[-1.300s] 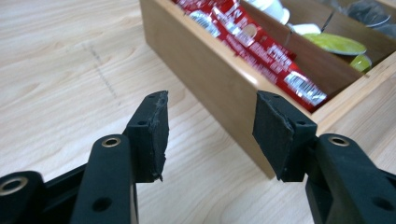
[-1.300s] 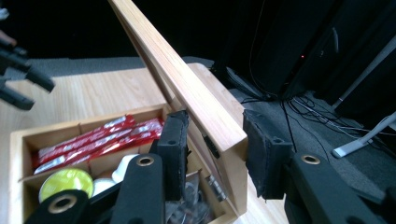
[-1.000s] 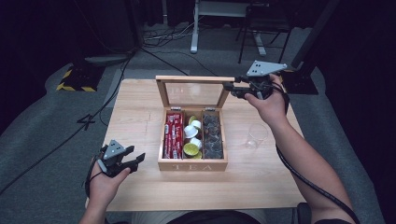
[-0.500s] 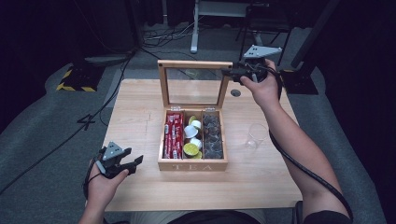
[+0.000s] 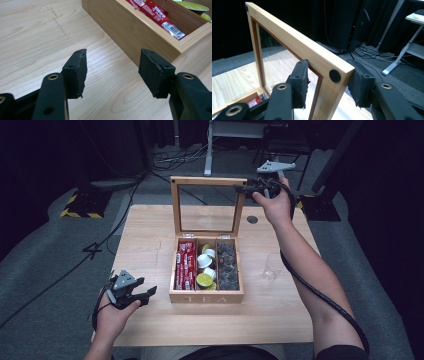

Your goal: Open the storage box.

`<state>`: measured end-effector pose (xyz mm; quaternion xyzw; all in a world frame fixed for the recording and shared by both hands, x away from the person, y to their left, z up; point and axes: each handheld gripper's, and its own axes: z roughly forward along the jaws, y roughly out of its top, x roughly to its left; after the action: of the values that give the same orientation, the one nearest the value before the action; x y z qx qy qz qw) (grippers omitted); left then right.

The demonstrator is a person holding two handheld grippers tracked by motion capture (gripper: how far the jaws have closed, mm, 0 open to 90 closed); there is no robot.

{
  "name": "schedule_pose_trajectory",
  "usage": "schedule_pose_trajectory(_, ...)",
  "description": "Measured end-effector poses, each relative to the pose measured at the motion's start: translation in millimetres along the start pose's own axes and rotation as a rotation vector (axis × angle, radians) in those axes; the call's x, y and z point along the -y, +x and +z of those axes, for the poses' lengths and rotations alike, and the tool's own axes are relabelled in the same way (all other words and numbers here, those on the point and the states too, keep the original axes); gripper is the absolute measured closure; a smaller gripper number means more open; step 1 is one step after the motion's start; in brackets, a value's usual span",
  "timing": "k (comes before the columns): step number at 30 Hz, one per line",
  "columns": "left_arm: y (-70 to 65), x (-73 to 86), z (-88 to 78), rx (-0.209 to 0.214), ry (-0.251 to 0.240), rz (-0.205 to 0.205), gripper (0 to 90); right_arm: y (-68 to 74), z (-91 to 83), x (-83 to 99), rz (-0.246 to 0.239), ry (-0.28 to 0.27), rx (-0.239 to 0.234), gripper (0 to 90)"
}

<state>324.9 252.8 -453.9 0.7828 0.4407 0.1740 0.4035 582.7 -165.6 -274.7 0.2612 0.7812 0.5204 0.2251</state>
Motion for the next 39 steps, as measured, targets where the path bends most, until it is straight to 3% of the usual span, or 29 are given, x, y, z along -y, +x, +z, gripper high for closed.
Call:
schedule_pose_trajectory(8, -0.9, -2.2, 3.3, 0.022, -0.003, 0.008, 39.8, -2.7, 16.9, 1.5, -0.002, 0.004, 0.058, 44.1)
schedule_pose_trajectory(19, 0.3, -2.6, 4.3, 0.02, -0.002, 0.01, 39.6, -4.0, 34.9, 10.1, 0.004, 0.012, 0.093, 33.3)
schedule_pose_trajectory(29, 1.1, -3.1, 6.5, 0.025, 0.003, -0.003, 39.6, -12.3, 46.5, 31.4, 0.074, 0.055, 0.08, 34.4)
schedule_pose_trajectory(39, 2.0, -1.0, 12.3, 0.03, 0.044, -0.025, 39.0, -10.8, 51.8, 39.4, 0.082, 0.081, 0.061, 34.9)
